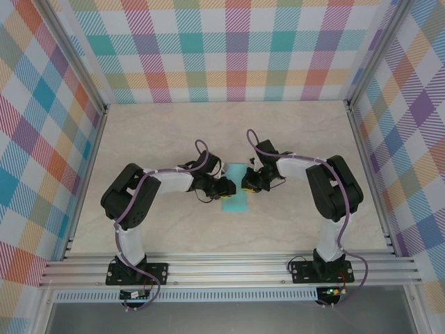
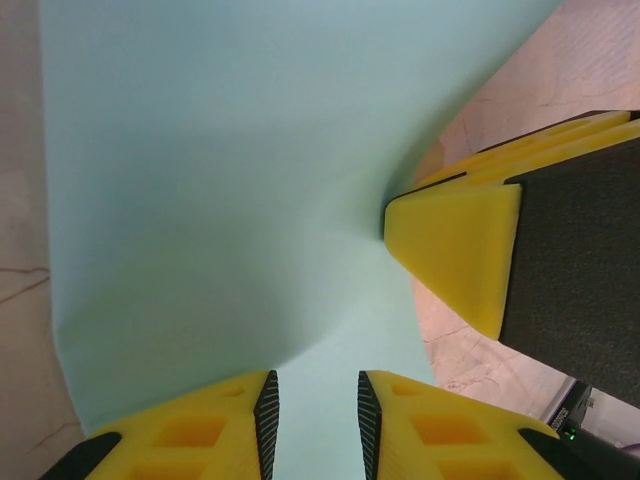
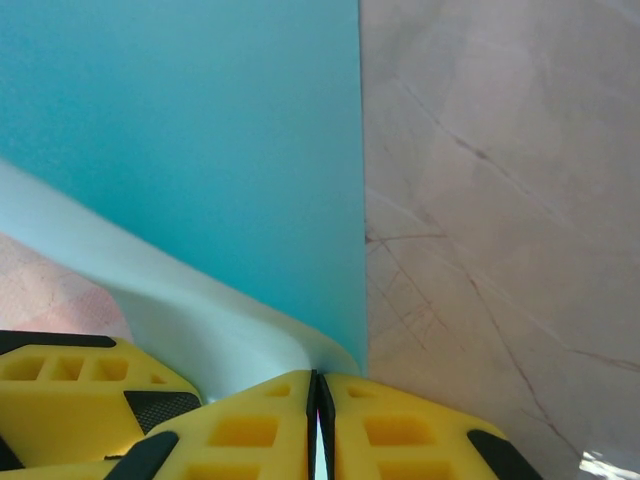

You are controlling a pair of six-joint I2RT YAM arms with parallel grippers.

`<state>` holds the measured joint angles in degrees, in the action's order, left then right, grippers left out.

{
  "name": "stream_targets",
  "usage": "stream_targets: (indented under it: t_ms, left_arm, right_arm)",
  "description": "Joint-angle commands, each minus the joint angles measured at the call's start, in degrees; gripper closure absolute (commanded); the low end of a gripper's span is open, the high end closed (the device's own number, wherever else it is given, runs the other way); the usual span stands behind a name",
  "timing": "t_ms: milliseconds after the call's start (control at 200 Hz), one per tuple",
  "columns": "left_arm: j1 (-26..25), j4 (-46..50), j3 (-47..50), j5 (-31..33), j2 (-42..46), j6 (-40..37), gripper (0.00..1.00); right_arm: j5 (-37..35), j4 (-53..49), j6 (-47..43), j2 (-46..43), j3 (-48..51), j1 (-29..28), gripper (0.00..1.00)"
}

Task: Fold a paper plane with a square sheet of paper (fold left side to right side)
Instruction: First fold the square sheet of paper in half at the center of the table.

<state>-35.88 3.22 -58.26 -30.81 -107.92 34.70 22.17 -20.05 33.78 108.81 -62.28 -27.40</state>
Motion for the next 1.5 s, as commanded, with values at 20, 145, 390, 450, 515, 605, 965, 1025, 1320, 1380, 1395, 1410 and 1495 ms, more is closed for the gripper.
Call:
stream_targets:
  t_ms: [20, 145, 390, 450, 515, 605, 965, 1025, 1320, 1380, 1395, 1410, 1495]
  left_arm:
    - [-0.8, 2.5, 2.6, 0.0, 0.9, -0.6, 0.71]
    - [-0.9, 2.8, 4.9, -0.7, 2.3, -1.5, 0.71]
    - [-1.7, 1.9, 9.2, -4.0, 6.2, -4.0, 0.71]
    - [-2.1, 1.0, 10.0, -5.4, 7.1, -4.4, 0.7]
    - [-2.5, 0.6, 10.8, -6.3, 8.3, -4.8, 0.69]
    - [-3.0, 0.1, 11.9, -7.4, 9.5, -5.2, 0.69]
    - [-3.4, 1.1, 13.5, -6.0, 10.8, -5.2, 0.67]
    - [-3.4, 0.1, 13.6, -5.5, 11.5, -4.4, 0.67]
    - [-3.1, 3.6, 8.1, -1.0, 16.8, -5.2, 0.65]
    - [-2.9, 4.5, 6.9, 0.0, 15.3, -6.0, 0.65]
    - [-2.8, 4.6, 6.6, 0.1, 14.8, -6.2, 0.65]
    - [-2.8, 4.7, 6.3, 0.1, 14.2, -6.4, 0.65]
    - [-2.7, 3.9, 5.1, 0.7, 10.9, -6.6, 0.65]
  right_arm:
    - [-4.0, -4.6, -0.8, 3.0, 1.0, -0.4, 0.88]
    - [-4.0, -4.7, -0.7, 3.2, 1.0, -0.4, 0.88]
    - [-4.1, -4.9, -0.7, 3.3, 0.8, -0.4, 0.88]
    - [-4.1, -4.9, -0.7, 3.4, 0.7, -0.4, 0.88]
    - [-4.1, -4.9, -0.7, 3.4, 0.7, -0.4, 0.88]
    - [-4.1, -5.1, -0.7, 3.5, 0.7, -0.4, 0.88]
    - [-4.1, -5.2, -0.7, 3.6, 0.5, -0.4, 0.88]
    - [-4.0, -5.2, -0.8, 3.6, 0.5, -0.4, 0.88]
    - [-4.0, -5.2, -0.7, 3.6, 0.4, -0.4, 0.88]
    - [-3.9, -5.1, -0.7, 3.7, 0.4, -0.4, 0.88]
    - [-3.8, -5.1, -0.7, 3.7, 0.4, -0.4, 0.88]
    - [-3.8, -5.0, -0.7, 3.7, 0.4, -0.4, 0.88]
    - [-3.8, -5.0, -0.7, 3.5, 0.7, -0.4, 0.88]
